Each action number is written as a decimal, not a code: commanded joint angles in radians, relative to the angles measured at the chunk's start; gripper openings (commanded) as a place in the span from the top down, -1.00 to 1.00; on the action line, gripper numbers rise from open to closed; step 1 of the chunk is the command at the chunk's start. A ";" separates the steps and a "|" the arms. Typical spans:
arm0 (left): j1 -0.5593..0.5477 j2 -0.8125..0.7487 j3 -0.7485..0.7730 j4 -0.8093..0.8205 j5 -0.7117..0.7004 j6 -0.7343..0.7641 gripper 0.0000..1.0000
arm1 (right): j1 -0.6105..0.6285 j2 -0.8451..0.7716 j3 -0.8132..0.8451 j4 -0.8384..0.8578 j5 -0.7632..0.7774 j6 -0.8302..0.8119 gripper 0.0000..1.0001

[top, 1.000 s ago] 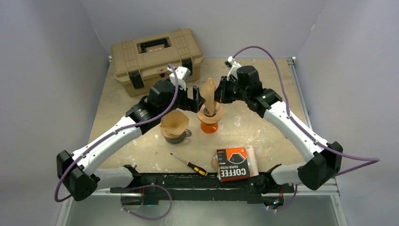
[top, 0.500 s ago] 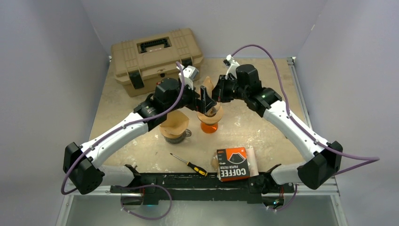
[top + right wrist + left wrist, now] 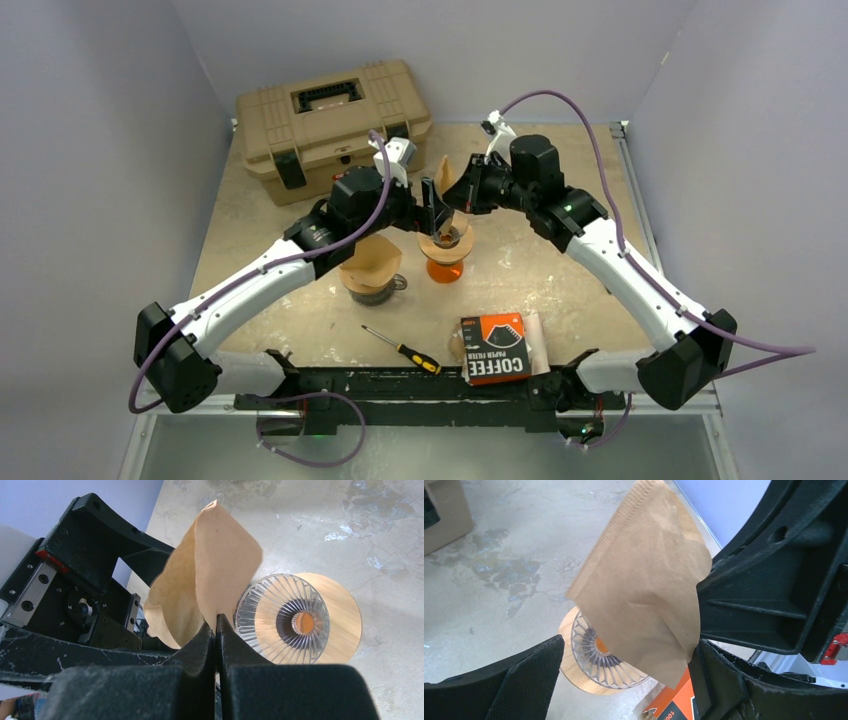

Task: Place the coffee filter in the dripper
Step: Place the coffee filter in the coffee dripper.

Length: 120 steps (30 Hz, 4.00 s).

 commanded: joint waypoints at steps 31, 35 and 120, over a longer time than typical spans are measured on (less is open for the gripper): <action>-0.003 0.009 0.098 -0.040 -0.133 0.044 -0.15 | 0.006 -0.016 0.010 -0.011 -0.011 -0.020 1.00; -0.016 0.023 0.124 -0.090 -0.181 0.087 0.00 | 0.006 -0.015 0.013 -0.014 -0.006 -0.022 1.00; -0.018 0.039 0.185 -0.216 -0.205 -0.013 1.00 | 0.246 0.153 0.185 -0.346 0.814 -0.069 0.12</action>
